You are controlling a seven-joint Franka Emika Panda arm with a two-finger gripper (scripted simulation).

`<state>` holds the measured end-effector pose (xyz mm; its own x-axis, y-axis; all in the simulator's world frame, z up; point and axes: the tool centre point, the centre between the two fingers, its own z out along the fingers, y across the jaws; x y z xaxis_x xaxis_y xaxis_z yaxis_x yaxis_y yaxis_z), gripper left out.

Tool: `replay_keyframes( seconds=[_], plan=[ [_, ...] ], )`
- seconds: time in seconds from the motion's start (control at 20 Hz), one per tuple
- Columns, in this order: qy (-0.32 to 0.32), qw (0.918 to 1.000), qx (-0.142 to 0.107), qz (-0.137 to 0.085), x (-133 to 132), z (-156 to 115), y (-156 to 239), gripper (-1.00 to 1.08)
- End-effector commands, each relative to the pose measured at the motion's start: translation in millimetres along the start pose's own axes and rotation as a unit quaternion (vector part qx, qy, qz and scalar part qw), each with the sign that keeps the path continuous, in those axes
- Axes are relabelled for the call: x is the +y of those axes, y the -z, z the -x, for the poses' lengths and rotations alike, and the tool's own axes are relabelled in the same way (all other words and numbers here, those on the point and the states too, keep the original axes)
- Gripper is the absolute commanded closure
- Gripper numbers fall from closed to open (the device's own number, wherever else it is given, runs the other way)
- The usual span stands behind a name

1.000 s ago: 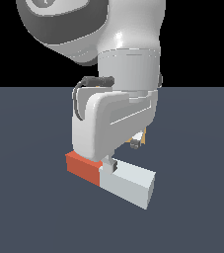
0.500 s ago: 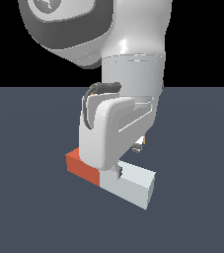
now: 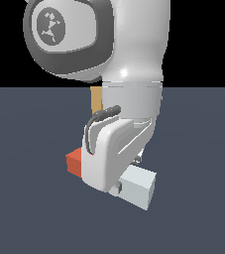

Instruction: Insert the peg into the horizontal hole in a box.

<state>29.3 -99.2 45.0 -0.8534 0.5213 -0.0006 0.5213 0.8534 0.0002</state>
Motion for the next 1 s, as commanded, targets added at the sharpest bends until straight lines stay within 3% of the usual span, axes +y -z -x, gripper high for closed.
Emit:
replay_keyframes(
  seconds=[0.0,0.3,0.35,0.95],
  plan=[
    [0.0,1.0,0.0,0.0,-0.2,-0.6,-13.1,-0.92],
    [0.001,1.0,0.0,0.0,0.4,0.6,-22.5,-0.92],
    [0.001,1.0,0.0,0.0,0.4,0.6,-22.5,1.08],
    [-0.001,1.0,0.001,0.0,0.6,-0.3,-22.2,1.08]
  ],
)
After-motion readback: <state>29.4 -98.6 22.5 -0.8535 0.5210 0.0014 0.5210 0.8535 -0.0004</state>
